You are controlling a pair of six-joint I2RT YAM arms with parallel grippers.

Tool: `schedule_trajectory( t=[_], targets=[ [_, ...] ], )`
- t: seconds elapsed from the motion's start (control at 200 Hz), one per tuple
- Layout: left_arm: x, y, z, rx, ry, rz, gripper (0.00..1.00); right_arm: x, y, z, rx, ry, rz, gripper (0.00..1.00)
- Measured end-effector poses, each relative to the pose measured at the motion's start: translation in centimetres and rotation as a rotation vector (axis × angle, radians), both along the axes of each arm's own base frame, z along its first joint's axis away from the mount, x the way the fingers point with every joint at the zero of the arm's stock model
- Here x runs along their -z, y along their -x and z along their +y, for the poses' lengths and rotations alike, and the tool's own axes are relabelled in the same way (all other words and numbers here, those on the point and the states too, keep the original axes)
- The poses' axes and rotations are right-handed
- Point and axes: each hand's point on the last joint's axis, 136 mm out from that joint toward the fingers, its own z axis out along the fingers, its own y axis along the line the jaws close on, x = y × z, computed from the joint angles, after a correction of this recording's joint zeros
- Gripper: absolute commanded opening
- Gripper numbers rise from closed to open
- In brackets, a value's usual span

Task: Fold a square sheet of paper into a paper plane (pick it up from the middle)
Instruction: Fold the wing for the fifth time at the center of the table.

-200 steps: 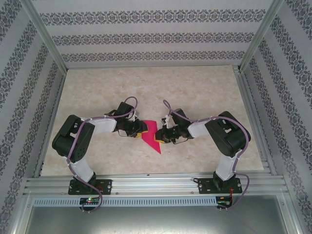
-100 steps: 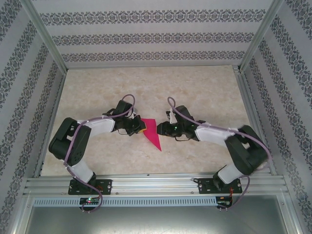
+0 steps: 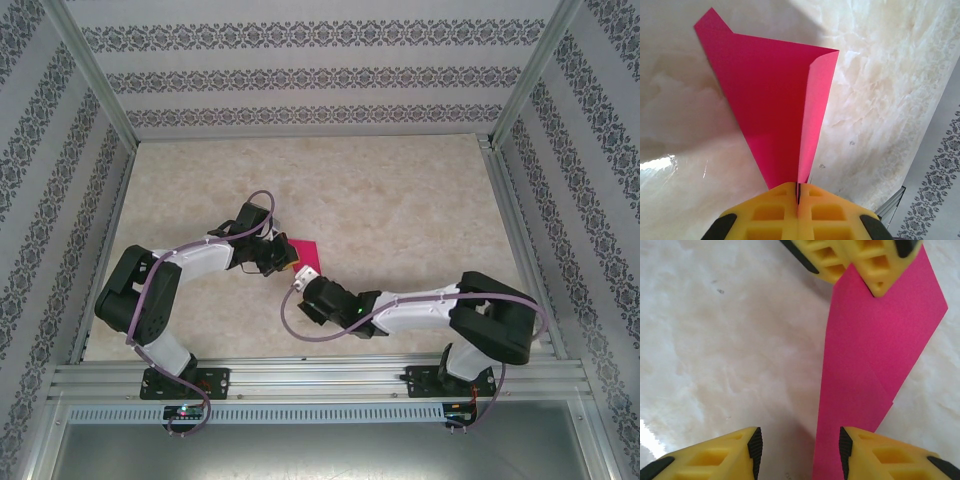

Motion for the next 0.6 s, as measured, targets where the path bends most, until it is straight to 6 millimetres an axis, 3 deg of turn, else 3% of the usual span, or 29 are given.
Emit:
schedule_trajectory(
  t=[0.31, 0.6],
  targets=[
    [0.0, 0.0, 0.0, 0.000, 0.000, 0.001, 0.08, 0.6, -2.1, 0.0, 0.037, 0.118, -0.135, 0.34],
    [0.0, 0.1, 0.0, 0.000, -0.002, 0.003, 0.09, 1.0, -2.5, -0.3, 0.050, 0.149, -0.157, 0.18]
  ],
)
